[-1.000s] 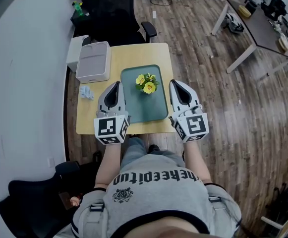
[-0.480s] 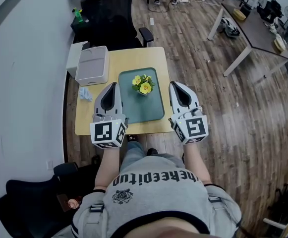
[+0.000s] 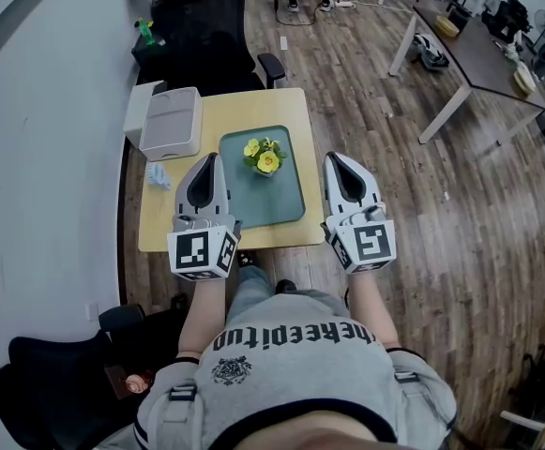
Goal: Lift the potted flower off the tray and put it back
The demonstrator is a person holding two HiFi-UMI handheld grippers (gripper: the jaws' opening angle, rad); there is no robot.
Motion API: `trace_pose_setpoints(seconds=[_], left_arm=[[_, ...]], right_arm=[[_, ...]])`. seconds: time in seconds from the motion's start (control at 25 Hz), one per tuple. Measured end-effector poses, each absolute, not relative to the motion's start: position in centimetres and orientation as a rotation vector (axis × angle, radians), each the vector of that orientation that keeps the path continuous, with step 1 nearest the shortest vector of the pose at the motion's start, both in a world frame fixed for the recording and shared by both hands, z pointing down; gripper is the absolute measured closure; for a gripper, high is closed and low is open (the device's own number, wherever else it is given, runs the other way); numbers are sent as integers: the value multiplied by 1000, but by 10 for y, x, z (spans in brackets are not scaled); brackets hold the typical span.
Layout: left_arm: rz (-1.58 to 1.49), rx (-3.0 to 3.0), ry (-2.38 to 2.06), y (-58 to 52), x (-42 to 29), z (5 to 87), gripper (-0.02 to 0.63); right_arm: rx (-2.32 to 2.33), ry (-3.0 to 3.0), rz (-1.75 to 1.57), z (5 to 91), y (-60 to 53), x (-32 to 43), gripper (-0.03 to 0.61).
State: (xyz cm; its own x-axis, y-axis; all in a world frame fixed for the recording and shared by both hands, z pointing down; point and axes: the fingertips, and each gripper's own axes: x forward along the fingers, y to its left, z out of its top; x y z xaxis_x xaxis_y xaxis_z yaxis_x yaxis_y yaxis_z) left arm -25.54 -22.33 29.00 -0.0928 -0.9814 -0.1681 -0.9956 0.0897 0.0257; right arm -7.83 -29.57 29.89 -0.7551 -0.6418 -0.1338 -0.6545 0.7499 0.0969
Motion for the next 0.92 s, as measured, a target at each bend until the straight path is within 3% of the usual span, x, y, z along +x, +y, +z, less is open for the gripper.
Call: trace_pose_setpoints(seconds=[0.92], left_arm=[[218, -2029, 2262, -221, -245, 294, 609]], right_arm=[[-1042, 2850, 207, 301, -291, -65, 577]])
